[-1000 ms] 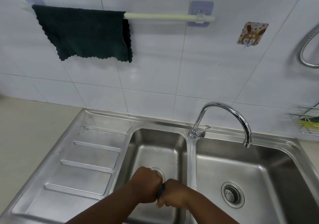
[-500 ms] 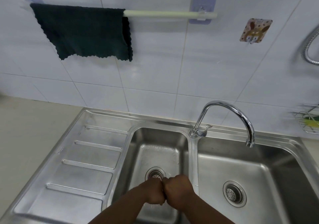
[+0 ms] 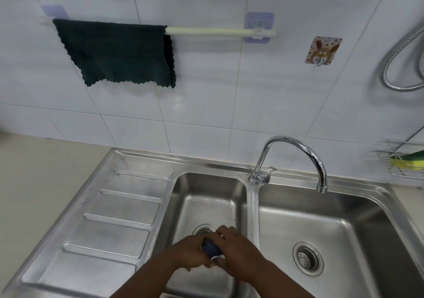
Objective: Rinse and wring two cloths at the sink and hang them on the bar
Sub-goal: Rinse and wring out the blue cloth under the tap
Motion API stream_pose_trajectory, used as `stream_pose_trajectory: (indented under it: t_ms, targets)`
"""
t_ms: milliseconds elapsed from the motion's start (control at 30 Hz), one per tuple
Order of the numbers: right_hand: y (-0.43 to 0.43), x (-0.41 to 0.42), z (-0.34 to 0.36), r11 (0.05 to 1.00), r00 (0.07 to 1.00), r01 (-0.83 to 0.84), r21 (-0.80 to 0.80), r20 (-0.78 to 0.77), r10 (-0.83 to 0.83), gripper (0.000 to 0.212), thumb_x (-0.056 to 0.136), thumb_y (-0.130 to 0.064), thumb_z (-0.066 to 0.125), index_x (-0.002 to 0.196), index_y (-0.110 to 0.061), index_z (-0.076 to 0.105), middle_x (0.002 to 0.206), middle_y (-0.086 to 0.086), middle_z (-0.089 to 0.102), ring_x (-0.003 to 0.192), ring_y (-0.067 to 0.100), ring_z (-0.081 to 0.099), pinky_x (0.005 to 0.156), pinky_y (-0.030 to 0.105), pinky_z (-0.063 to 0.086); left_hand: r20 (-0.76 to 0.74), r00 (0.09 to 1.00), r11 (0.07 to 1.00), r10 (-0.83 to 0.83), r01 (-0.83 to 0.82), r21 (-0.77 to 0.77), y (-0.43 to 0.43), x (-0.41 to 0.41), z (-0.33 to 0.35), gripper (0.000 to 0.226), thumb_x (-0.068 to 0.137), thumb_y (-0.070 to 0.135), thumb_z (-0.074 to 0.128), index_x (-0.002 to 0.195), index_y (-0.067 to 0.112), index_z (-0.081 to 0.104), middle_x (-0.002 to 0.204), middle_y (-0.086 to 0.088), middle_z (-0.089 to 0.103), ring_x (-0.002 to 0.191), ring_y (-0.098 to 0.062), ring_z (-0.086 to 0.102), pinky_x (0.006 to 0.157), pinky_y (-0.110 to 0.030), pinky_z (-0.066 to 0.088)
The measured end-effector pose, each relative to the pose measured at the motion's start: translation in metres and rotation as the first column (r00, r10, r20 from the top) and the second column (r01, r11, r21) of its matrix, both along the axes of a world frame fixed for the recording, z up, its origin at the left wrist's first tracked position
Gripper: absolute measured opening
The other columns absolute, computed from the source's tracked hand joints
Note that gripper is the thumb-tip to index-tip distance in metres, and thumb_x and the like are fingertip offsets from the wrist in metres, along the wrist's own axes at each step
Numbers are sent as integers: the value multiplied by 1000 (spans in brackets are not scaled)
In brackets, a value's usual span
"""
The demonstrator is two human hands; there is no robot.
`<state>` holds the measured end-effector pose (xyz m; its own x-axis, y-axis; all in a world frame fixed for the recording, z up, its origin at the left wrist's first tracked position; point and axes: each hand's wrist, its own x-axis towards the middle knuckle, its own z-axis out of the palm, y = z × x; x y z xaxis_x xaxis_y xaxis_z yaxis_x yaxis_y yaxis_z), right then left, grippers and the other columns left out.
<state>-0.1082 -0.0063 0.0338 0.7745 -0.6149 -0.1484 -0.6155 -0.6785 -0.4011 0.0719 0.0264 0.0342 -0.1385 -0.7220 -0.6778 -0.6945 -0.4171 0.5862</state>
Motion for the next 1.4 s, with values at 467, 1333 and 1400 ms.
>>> stream_pose_trajectory:
  t_ms: [467,1333,1400]
  targets:
    - [-9,-13,38,820,625,471,326,533,-571,17,90,-11,67,100,-19,78,88,-3,62,83,8,62,74,7,43,-352,889,852,294,-411,-325,16,11,45,38,88,5,61,111,35,55,83,-23,66,71,-20,62,68,-29,53]
    - [-38,-36,119,877,685,311,368,552,-475,18,84,-26,73,69,-23,64,67,-9,65,62,2,59,58,12,48,-432,833,713,346,-533,-456,5,8,115,15,94,8,51,86,18,60,85,-2,65,84,-17,62,71,-21,47]
    - [-40,-37,122,895,696,290,339,566,-441,15,83,-26,75,71,-28,66,72,-11,68,66,3,62,60,12,48,-347,873,674,342,-485,-557,4,11,120,10,91,16,60,84,21,56,83,-1,64,79,-16,61,69,-22,47]
